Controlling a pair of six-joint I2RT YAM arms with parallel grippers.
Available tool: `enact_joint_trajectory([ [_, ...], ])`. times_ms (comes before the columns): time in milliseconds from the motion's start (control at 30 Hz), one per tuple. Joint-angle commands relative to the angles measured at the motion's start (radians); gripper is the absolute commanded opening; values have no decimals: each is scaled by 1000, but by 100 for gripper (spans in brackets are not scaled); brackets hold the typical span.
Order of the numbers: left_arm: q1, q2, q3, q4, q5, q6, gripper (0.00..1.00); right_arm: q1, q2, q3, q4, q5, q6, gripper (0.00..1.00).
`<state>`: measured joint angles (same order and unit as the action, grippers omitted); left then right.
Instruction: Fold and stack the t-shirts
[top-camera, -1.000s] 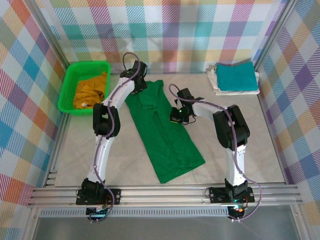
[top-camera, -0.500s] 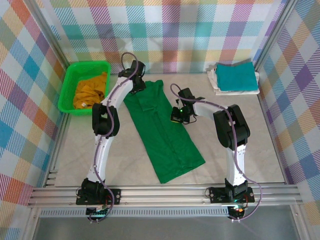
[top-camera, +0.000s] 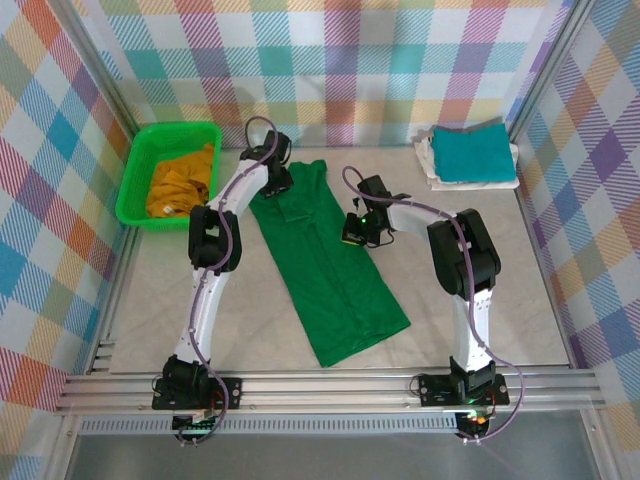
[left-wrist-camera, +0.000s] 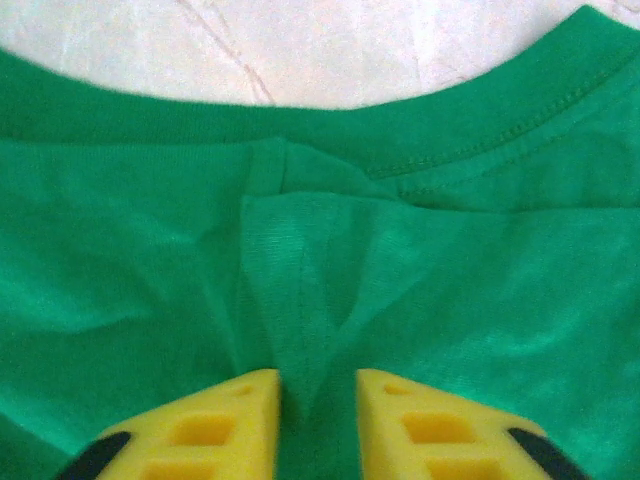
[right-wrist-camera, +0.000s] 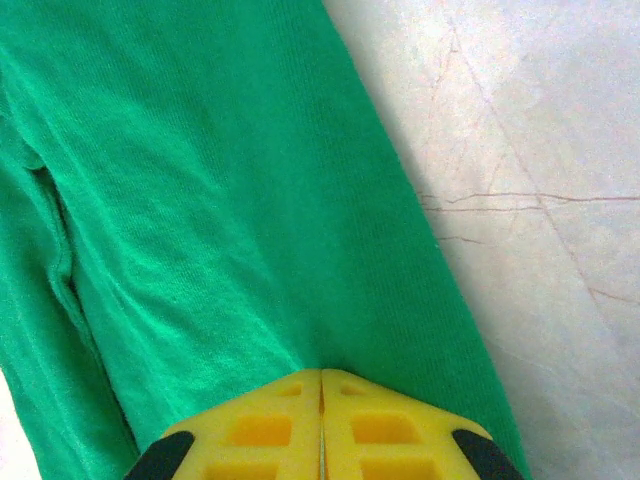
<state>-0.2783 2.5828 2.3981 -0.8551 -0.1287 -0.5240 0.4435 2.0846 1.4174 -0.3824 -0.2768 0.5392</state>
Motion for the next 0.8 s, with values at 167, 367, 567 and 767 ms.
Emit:
enact_joint_trajectory([
  [167,10,-3,-2,18,17,-10,7,-6,18,4,2,-27,11,9],
  [367,10,-33,4,5,-12,-1,0,-6,20,5,-1,-25,14,9],
  [567,9,-75,4,-5,-30,5,0,-6,30,12,-4,-25,16,8],
  [767,10,-119,1,-36,-80,23,0,-9,29,15,-6,-25,19,8],
])
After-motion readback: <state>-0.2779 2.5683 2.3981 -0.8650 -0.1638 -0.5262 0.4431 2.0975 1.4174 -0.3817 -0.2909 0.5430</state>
